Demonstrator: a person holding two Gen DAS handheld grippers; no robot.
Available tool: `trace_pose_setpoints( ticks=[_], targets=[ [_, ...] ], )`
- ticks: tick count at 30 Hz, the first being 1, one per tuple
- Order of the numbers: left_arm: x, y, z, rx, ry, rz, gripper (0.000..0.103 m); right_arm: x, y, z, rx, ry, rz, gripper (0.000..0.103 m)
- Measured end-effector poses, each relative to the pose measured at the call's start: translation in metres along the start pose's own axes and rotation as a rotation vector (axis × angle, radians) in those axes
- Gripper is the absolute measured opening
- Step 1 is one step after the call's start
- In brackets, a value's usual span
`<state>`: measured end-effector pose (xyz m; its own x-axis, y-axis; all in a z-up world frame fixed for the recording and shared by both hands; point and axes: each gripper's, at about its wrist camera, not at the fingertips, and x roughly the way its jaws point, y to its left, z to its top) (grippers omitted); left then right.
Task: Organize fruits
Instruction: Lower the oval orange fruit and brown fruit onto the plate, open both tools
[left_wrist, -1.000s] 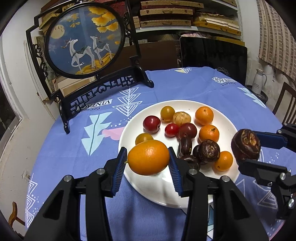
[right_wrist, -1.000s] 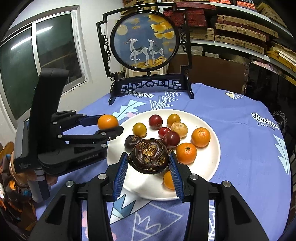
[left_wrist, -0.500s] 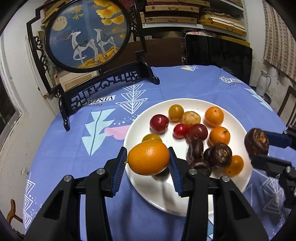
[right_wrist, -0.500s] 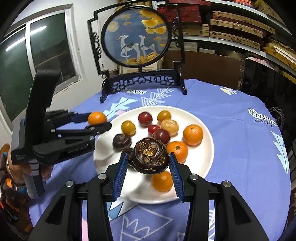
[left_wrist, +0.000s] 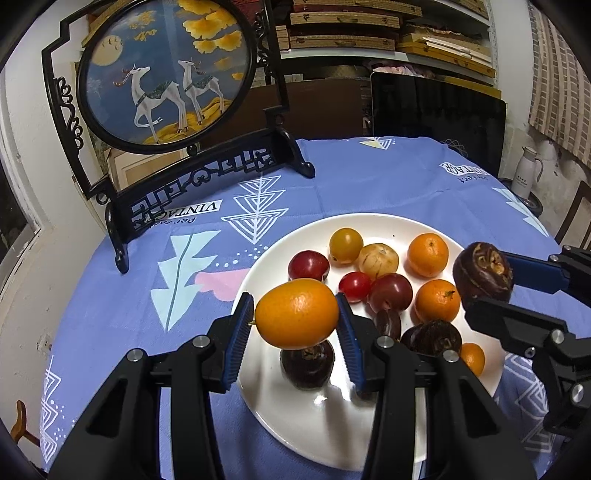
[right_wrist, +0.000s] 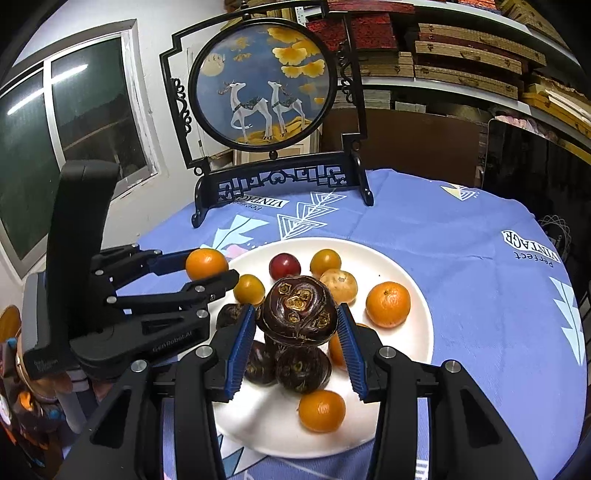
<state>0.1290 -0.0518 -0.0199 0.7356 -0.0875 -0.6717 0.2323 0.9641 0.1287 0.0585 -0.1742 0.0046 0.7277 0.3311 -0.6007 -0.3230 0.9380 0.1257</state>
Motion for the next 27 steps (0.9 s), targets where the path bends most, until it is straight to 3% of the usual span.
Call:
trace_pose_setpoints(
  ticks=[21,22,23,25,27],
  targets=[
    [0.028,-0.008,0.007,-0.001,0.013,0.050,0.044,0.040,-0.020,0.020,0.105,0.031,-0.032,0.046],
    [0.027,-0.009,0.007,0.004,0.011,0.051,0.048,0.040,-0.020,0.021,0.107,0.025,-0.045,0.057],
    [0.025,-0.009,0.007,0.009,-0.002,0.064,0.063,0.037,-0.021,0.021,0.117,0.012,-0.061,0.069],
    [0.018,-0.009,0.006,0.014,-0.042,0.092,0.075,0.028,-0.022,0.020,0.137,-0.025,-0.052,0.071],
    [0.011,-0.008,0.006,0.013,-0.060,0.097,0.077,0.020,-0.021,0.018,0.140,-0.035,-0.047,0.071]
  ],
)
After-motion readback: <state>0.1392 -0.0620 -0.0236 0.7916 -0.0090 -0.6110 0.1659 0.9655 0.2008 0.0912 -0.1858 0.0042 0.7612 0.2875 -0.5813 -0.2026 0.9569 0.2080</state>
